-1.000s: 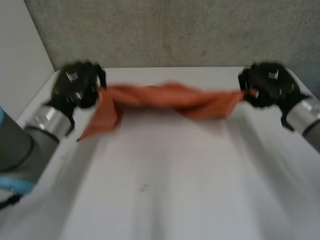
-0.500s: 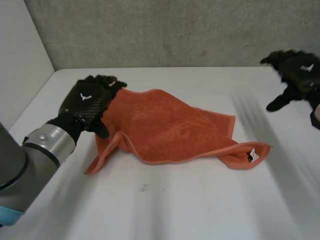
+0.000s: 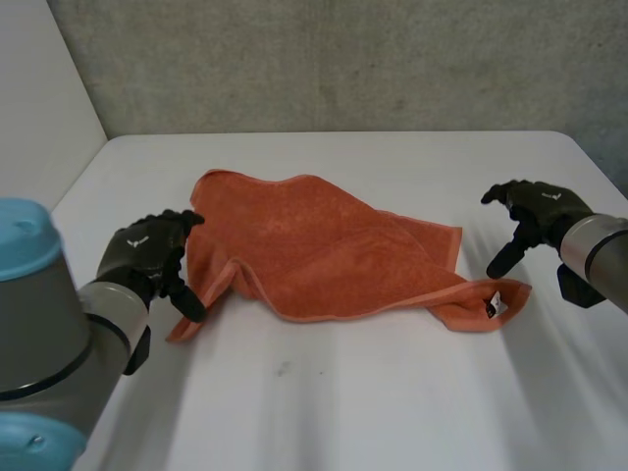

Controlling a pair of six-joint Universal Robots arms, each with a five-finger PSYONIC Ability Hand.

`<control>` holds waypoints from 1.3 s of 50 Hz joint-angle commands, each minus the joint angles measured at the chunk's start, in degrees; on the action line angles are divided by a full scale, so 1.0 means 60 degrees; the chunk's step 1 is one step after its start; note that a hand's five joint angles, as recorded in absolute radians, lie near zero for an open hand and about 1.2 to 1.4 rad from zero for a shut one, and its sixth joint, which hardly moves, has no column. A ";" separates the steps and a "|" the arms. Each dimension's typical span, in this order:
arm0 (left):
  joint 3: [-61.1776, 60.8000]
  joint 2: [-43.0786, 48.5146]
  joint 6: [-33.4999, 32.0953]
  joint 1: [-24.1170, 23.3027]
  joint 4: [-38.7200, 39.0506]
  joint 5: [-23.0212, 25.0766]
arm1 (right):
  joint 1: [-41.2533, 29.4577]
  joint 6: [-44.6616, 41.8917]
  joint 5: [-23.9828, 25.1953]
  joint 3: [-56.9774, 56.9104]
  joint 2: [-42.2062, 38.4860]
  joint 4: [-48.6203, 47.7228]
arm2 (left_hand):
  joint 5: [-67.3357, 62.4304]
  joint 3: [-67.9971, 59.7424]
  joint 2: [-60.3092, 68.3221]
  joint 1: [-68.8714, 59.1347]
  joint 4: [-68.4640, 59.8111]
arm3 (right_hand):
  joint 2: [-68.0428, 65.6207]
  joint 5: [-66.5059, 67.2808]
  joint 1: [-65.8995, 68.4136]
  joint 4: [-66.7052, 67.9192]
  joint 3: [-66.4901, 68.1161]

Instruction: Fold the laundry

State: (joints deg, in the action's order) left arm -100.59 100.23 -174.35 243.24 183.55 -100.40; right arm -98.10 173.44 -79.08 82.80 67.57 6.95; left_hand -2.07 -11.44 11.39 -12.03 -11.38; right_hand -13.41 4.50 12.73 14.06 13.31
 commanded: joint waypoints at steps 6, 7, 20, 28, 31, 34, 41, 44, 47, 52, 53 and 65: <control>0.0534 0.1780 0.0362 -0.0081 0.0199 -0.0391 | 0.0047 -0.1453 0.0142 -0.0104 -0.1124 -0.0046 | -0.0950 -0.1056 0.1063 -0.0958 -0.1065 | -0.2866 0.2685 0.2979 0.2757 0.2882; 0.0534 0.1781 0.0362 -0.0081 0.0199 -0.0391 | 0.0047 -0.1687 0.0142 -0.0118 -0.1270 -0.0046 | -0.0952 -0.1058 0.1065 -0.0960 -0.1067 | -0.2922 0.2741 0.3035 0.2813 0.2938; 0.0564 0.2469 0.0274 -0.0066 0.1326 -0.0610 | 0.0047 -0.2539 0.0157 -0.0367 -0.2135 -0.0221 | -0.4677 -0.4783 0.4790 -0.4685 -0.4792 | -0.5888 0.5706 0.6000 0.5778 0.5904; 0.0505 0.2587 0.0186 0.0050 0.2000 -0.0713 | 0.0090 -0.2539 0.0273 -0.0382 -0.2166 -0.0557 | -0.8291 -0.8398 0.8405 -0.8299 -0.8406 | -1.1099 1.0917 1.1212 1.0990 1.1115; 0.0490 0.2470 0.0157 0.0095 0.2147 -0.0888 | 0.0120 -0.2510 0.0289 -0.0295 -0.1961 -0.0748 | -0.8381 -0.8487 0.8494 -0.8389 -0.8496 | -1.1099 1.0917 1.1212 1.0990 1.1115; 0.0491 0.2353 0.0113 0.0168 0.2133 -0.1137 | 0.0149 -0.2524 0.0216 -0.0207 -0.1552 -0.1040 | -0.8353 -0.8460 0.8467 -0.8361 -0.8468 | -1.1099 1.0917 1.1212 1.0990 1.1115; 0.0388 0.2294 -0.0383 0.0519 0.2148 -0.1255 | 0.0368 -0.2568 0.0026 -0.0148 -0.1126 -0.1875 | -0.8046 -0.8152 0.8159 -0.8054 -0.8161 | -1.1099 1.0917 1.1212 1.0990 1.1115; 0.0228 0.2294 -0.0721 0.0709 0.2162 -0.1255 | 0.0748 -0.2597 -0.0150 -0.0075 -0.0921 -0.1994 | -0.7460 -0.7566 0.7573 -0.7468 -0.7574 | -1.1099 1.0917 1.1212 1.0990 1.1115; 0.0110 0.2294 -0.0999 0.0856 0.2279 -0.1241 | 0.0911 -0.2700 -0.0137 0.0100 -0.0629 -0.2008 | -0.7316 -0.7422 0.7429 -0.7324 -0.7431 | -1.1099 1.0917 1.1212 1.0990 1.1115; -0.0037 0.2264 -0.1278 0.0900 0.2426 -0.1241 | 0.0955 -0.2890 -0.0078 0.0379 -0.0233 -0.1950 | -0.7650 -0.7756 0.7763 -0.7658 -0.7764 | -1.1099 1.0917 1.1212 1.0990 1.1115; -0.0037 0.2264 -0.1279 0.0900 0.2426 -0.1241 | 0.0941 -0.2992 -0.0078 0.0452 -0.0174 -0.1892 | -0.7652 -0.7759 0.7765 -0.7660 -0.7767 | -1.1099 1.0917 1.1212 1.0990 1.1115; 0.0065 0.2352 -0.3078 0.0930 0.2572 -0.1109 | 0.0809 -0.5917 -0.0209 0.0542 -0.0173 -0.0648 | -1.1321 -1.1427 1.1434 -1.1329 -1.1436 | -1.1099 1.0917 1.1212 1.0990 1.1115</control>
State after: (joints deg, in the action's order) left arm -101.12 113.80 -187.64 248.64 198.22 -107.59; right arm -93.04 148.30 -79.57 86.70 67.24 -1.52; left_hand -57.79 -69.16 69.25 -66.89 -69.14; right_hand -67.70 55.58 56.20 68.20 67.82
